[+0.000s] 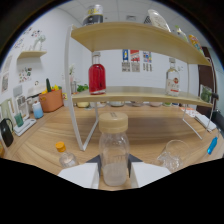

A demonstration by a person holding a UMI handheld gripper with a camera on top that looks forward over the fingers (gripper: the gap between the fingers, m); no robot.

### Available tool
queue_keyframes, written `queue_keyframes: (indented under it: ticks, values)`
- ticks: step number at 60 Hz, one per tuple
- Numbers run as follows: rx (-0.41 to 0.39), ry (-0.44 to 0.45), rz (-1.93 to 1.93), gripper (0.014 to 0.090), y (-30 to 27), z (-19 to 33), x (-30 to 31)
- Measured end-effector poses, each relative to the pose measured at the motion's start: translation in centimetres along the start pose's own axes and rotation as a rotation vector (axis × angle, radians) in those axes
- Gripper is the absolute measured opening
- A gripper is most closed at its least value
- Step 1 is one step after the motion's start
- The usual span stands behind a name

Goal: Make me a cup of Mount Fuji.

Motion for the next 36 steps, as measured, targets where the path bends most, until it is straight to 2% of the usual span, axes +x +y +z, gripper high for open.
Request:
queue_keyframes:
  ticks: [6, 10, 13, 20, 30, 36]
  values:
    - [-0.011, 0.006, 0.002, 0.0434, 0.5, -0.5, 0.2]
    - [-0.031, 0.008, -0.003, 0.049, 0.9, -0.9, 0.3]
    - [-0.044, 0.006, -0.007, 0.0558, 1.0, -1.3, 0.3]
    - [-0.079, -0.004, -0.009, 0.0864, 0.7, -2.7, 0.5]
    - [-0.089, 0.012, -0.043, 0.0859, -1.5, -6.6, 2.0]
    - [-0.127, 0.059, -0.05, 0.0857, -2.0, -8.9, 4.4]
